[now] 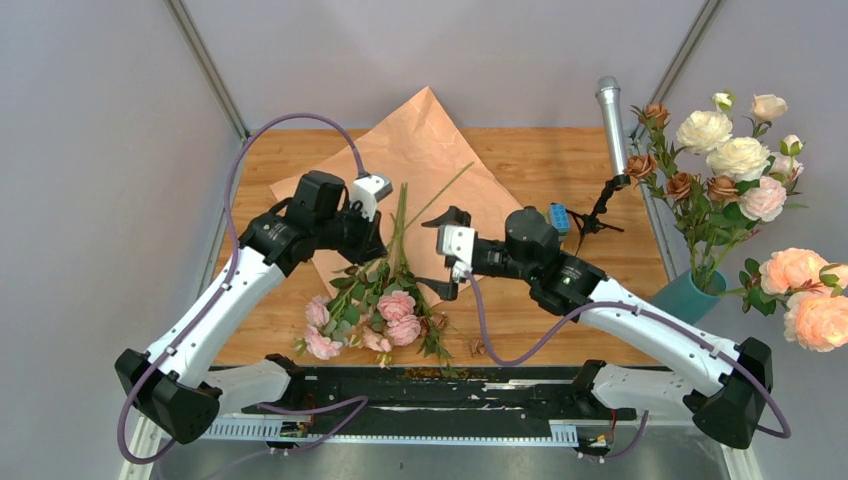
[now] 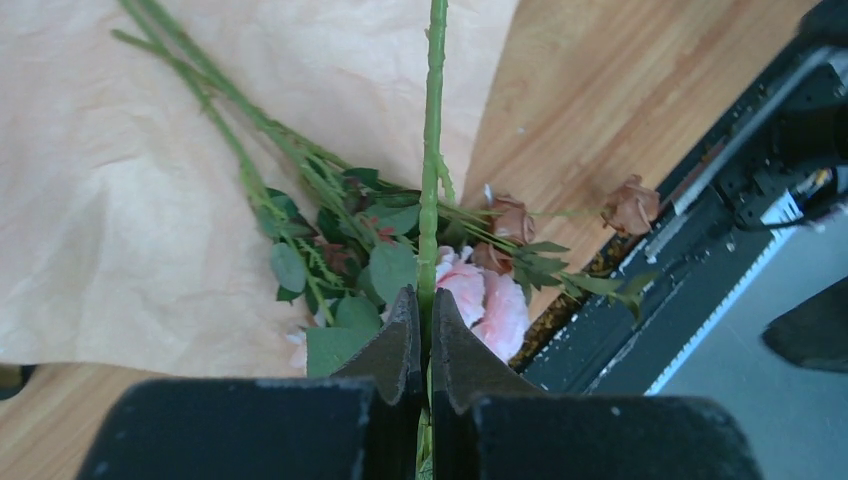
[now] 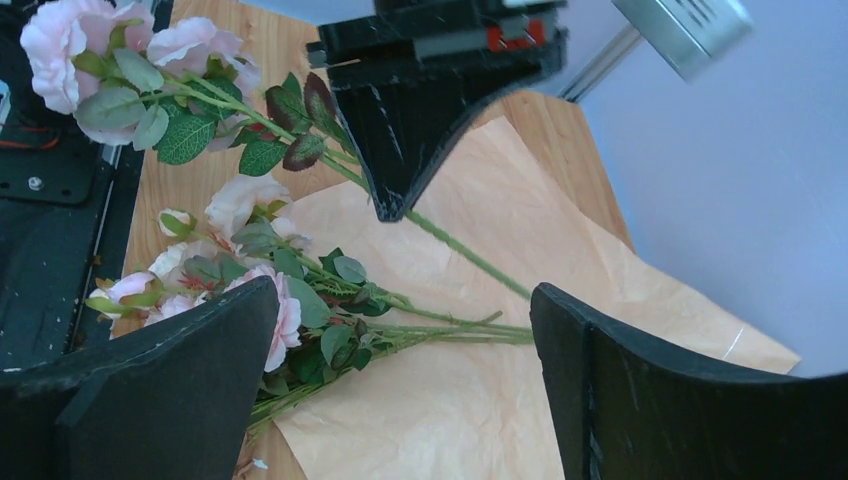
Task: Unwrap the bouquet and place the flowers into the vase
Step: Pick up the fake flower from the wrapping paper.
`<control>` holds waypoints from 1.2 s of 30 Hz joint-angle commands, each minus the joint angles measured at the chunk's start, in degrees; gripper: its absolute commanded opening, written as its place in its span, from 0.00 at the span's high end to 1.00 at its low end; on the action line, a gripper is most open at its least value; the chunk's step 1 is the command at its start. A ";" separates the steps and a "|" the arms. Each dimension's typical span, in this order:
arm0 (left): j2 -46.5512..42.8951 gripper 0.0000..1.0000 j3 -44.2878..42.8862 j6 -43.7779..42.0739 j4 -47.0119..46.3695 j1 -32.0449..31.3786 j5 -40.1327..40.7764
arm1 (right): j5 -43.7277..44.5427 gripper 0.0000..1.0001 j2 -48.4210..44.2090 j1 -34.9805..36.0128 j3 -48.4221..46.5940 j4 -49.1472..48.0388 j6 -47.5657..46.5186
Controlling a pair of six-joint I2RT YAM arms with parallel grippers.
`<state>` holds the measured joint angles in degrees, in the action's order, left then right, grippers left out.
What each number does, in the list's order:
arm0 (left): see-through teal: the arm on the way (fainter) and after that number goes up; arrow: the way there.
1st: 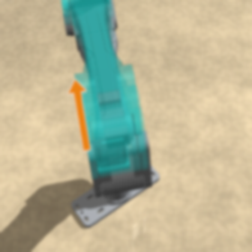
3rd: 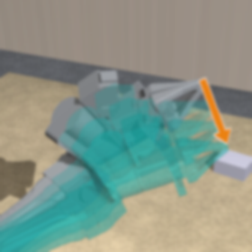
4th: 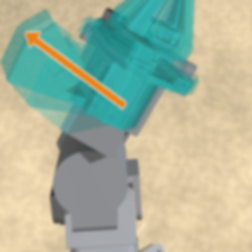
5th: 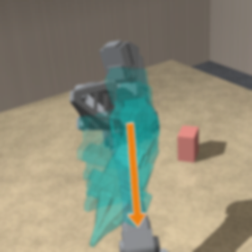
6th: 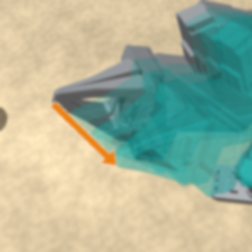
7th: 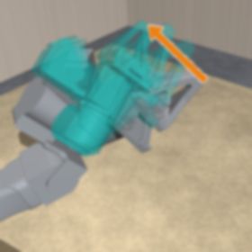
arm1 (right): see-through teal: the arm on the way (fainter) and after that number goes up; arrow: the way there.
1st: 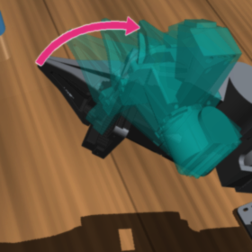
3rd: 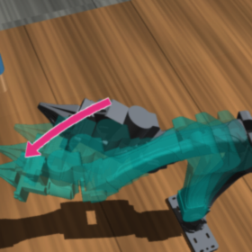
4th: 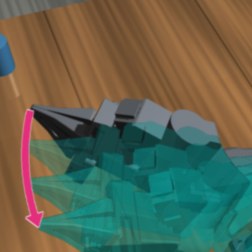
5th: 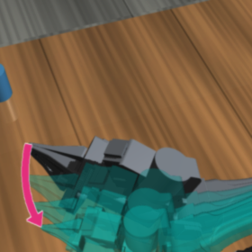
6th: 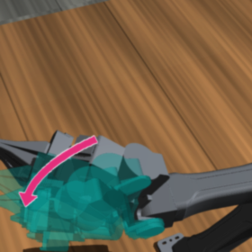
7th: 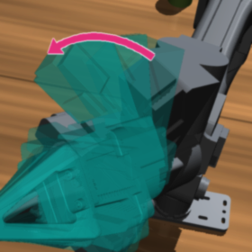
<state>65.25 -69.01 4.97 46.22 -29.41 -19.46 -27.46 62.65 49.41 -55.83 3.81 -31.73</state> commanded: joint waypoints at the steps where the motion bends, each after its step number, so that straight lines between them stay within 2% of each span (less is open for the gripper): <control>1: 0.95 1.00 -1.65 -3.10 1.84 -3.38 -6.09 | 7.24 0.02 -0.34 4.72 1.24 -2.08 -9.92; 6: 2.11 1.00 -1.58 -3.44 1.87 -6.33 -9.76 | 11.28 0.06 2.93 6.89 -0.21 1.08 -11.97; 16: 2.23 1.00 -2.13 -3.06 0.23 -6.49 -16.03 | 16.98 0.18 6.19 9.66 -0.82 3.48 -14.70; 23: 1.70 1.00 -2.31 -2.95 0.42 -6.46 -16.63 | 21.12 0.43 7.50 11.33 -1.82 4.45 -14.25; 26: 1.29 1.00 -2.74 -3.05 1.07 -6.50 -15.72 | 22.50 0.58 8.25 12.23 -2.01 5.84 -14.32; 29: 0.91 1.00 -2.79 -2.72 0.70 -6.48 -15.92 | 24.48 0.66 8.98 13.32 -1.90 6.38 -14.20; 36: 0.39 1.00 -4.99 -2.33 0.48 -6.50 -10.56 | 31.71 1.00 9.97 15.70 -1.97 5.34 -14.34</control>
<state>67.57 -69.45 2.39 48.99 -35.64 -32.69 -1.83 72.23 63.88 -55.66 10.81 -46.68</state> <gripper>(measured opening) 0.018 0.093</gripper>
